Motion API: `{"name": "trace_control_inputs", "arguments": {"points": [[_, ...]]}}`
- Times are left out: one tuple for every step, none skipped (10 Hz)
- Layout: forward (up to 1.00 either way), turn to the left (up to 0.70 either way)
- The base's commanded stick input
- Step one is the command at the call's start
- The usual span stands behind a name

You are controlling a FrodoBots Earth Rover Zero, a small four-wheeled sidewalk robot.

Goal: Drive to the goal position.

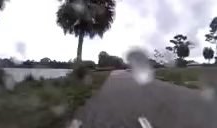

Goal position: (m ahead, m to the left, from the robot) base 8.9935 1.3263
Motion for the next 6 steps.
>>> {"name": "trace_control_inputs", "arguments": {"points": [[0.70,0.00],[0.70,0.00],[0.70,0.00],[0.70,0.00],[0.70,0.00],[0.70,0.00]]}}
